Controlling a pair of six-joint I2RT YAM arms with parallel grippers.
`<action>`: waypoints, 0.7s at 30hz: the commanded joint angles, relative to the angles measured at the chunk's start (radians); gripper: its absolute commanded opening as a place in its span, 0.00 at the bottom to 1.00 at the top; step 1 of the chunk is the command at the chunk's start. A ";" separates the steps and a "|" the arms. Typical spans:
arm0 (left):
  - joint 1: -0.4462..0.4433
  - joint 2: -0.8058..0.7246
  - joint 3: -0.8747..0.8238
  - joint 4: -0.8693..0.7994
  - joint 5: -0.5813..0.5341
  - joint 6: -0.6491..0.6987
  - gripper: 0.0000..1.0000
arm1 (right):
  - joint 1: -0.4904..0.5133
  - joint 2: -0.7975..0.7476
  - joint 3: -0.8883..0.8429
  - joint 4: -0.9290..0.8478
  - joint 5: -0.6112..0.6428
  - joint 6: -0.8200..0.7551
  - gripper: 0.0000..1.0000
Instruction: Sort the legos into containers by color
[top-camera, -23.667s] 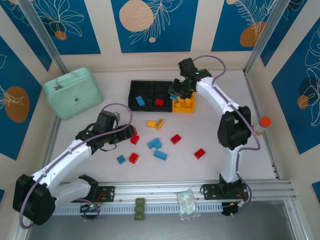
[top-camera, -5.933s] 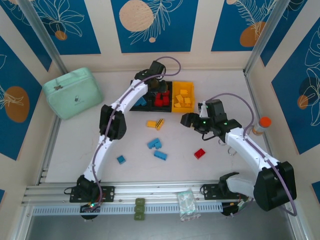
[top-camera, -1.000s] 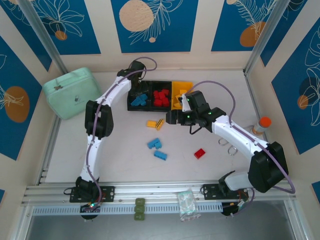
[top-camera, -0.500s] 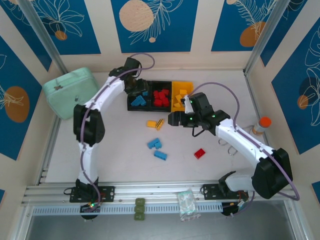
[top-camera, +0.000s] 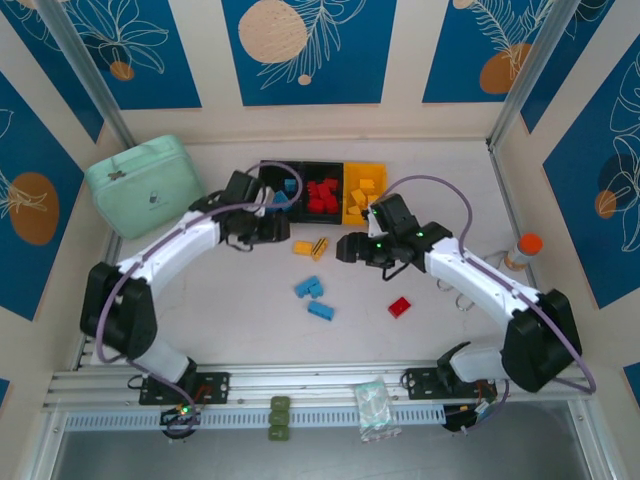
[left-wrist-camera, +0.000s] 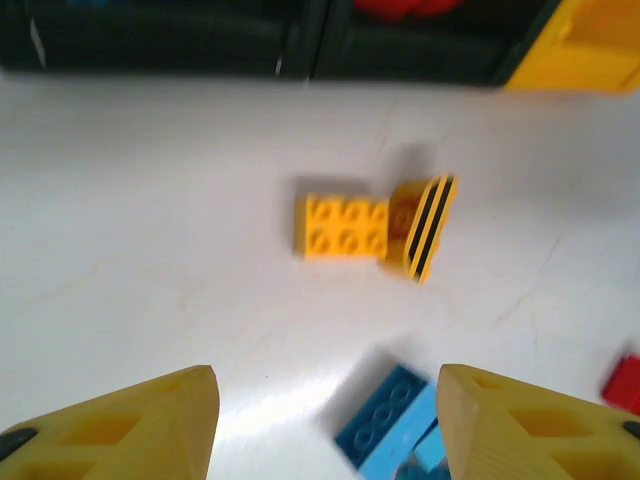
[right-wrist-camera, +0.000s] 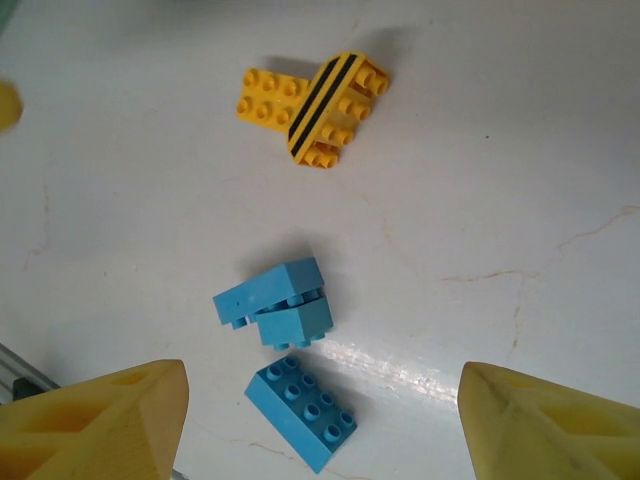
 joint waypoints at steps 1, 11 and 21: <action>-0.004 -0.152 -0.156 0.108 0.064 -0.038 0.59 | 0.025 0.102 0.083 -0.042 0.040 0.074 0.72; -0.011 -0.475 -0.472 0.122 0.017 -0.137 0.62 | 0.058 0.505 0.425 -0.180 0.096 0.170 0.69; -0.010 -0.479 -0.496 0.124 0.006 -0.153 0.62 | 0.058 0.727 0.607 -0.272 0.082 0.191 0.60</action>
